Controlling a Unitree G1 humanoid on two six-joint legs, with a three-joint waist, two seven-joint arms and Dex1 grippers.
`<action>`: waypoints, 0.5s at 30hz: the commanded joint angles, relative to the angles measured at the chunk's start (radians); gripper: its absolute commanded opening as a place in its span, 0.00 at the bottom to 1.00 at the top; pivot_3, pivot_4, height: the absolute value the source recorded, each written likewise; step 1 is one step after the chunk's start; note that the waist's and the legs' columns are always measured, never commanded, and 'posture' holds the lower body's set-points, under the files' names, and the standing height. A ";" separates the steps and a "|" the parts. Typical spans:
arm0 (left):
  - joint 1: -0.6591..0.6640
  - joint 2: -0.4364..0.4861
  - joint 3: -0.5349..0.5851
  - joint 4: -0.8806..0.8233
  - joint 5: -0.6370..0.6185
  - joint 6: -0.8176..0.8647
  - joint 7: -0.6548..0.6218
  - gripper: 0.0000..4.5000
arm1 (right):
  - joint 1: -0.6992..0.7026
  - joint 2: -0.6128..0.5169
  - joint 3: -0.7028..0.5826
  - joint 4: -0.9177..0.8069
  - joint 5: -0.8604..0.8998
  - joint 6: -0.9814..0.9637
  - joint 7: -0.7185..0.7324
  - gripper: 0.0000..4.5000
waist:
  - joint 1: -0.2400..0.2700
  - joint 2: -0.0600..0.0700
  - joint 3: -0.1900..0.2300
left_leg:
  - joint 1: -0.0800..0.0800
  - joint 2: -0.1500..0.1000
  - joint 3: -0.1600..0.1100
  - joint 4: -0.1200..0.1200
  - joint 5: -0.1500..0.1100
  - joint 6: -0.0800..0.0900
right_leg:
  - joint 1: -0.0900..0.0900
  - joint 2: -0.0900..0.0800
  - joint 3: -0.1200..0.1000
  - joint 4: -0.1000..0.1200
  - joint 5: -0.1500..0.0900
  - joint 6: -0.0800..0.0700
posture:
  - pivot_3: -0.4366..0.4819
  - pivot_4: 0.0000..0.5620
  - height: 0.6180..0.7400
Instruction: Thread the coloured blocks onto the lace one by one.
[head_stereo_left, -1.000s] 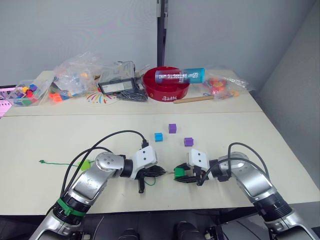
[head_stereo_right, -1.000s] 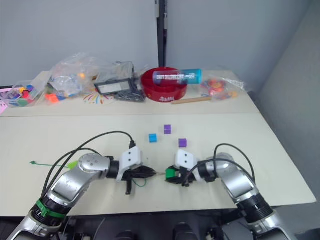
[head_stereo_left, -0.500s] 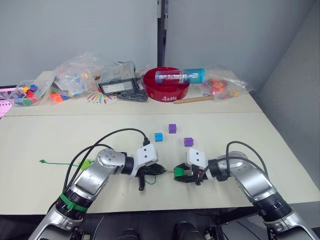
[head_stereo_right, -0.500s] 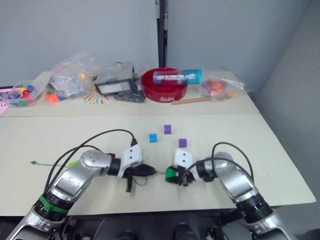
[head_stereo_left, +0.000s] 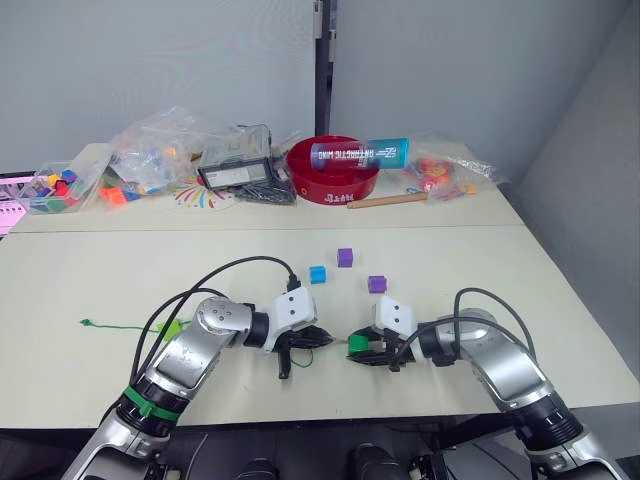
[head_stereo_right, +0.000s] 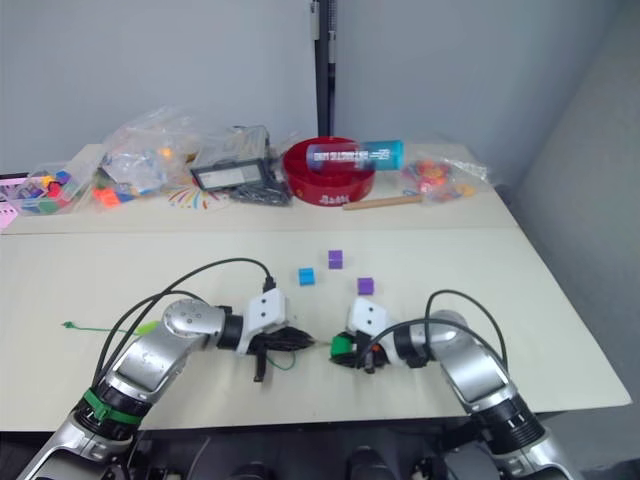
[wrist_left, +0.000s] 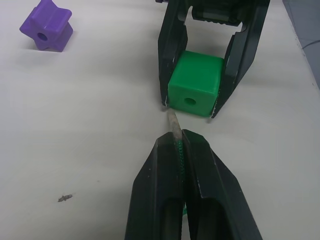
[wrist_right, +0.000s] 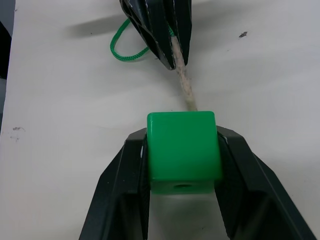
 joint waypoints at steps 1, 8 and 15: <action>0.020 -0.034 -0.026 -0.027 -0.039 0.002 -0.011 0.00 | 0.012 0.022 0.018 -0.004 0.026 -0.035 0.000 0.26 | 0.000 0.000 0.000 | 0.000 0.000 0.000 0.000 0.000 0.000 | 0.000 0.000 0.000 0.000 0.000 0.000 | 0.48 0.27 0.92; 0.078 -0.003 0.009 -0.093 -0.069 0.030 -0.019 0.00 | 0.046 -0.012 0.012 0.043 0.020 -0.111 0.024 0.26 | -0.002 0.000 0.000 | 0.000 0.000 0.000 0.000 0.000 0.000 | -0.001 0.000 0.000 0.000 0.000 0.000 | 0.48 0.27 0.92; 0.154 0.007 0.033 -0.199 -0.099 0.091 0.026 0.00 | 0.067 -0.068 0.008 0.041 0.035 -0.140 0.073 0.26 | 0.005 0.000 0.000 | -0.002 0.000 0.000 0.000 0.000 0.000 | -0.001 -0.001 0.000 -0.003 0.000 0.001 | 0.48 0.27 0.92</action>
